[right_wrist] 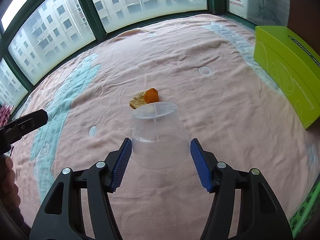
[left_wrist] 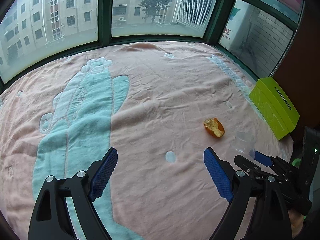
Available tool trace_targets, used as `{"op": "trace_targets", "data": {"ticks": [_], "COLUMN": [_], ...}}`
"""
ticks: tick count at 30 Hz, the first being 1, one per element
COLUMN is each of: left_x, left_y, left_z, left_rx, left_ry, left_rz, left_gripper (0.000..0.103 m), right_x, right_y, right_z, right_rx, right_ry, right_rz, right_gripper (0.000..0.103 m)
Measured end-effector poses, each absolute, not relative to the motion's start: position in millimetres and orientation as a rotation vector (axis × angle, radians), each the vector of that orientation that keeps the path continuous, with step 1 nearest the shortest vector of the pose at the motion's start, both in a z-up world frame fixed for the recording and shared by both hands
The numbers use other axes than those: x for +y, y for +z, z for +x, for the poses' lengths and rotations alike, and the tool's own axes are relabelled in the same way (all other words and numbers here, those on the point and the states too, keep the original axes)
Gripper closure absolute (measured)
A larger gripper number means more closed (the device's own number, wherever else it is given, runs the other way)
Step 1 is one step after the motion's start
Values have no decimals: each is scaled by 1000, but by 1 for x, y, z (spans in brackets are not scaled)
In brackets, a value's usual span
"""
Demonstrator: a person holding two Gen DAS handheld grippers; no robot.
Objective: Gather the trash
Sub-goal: 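Grasp the upturned clear plastic cup with the right tool, then grasp the orange peel with the left tool while the right tool holds the cup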
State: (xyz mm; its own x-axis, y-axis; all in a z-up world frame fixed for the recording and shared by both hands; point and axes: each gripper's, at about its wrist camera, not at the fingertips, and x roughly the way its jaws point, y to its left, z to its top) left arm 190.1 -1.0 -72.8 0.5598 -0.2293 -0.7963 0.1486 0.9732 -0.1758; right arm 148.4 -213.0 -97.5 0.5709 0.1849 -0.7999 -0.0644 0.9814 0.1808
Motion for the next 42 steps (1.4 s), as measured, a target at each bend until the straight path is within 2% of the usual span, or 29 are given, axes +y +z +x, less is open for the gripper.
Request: {"op": "trace_targets", "data": {"ticks": [4,13,20,26,33,37,42], "left_x": [-23,-71,-102,-120,-127,-130,-133], "left_y": [-76,-91,-107,-124,-138,-141,-143], "left_z": [194,214,237,257,270,272,271], "left_rx": [956,999,1027,1064,1092,1098,1083], "left_ry": [-259,-335,-369,-360,-367,-386,-400], "left_rz": [-78,-66,-54,-37,-25,-37,-41], "left_gripper": [18,27,30,39,54,62,66], "right_x": [-225,-242,-251,-253,-251,-252,-251], "right_y": [-98,-105,-108,-109,-108,-107,-106], "right_z": [131,106,93,88,88,88,89], "right_rx": [948,951,949,948,938,935,932], "right_ry": [126,102,90,88,84,79,78], "right_rz": [140,176,190,199,170,175,168], "right_gripper": [43,42,42,42,41,36,35]}}
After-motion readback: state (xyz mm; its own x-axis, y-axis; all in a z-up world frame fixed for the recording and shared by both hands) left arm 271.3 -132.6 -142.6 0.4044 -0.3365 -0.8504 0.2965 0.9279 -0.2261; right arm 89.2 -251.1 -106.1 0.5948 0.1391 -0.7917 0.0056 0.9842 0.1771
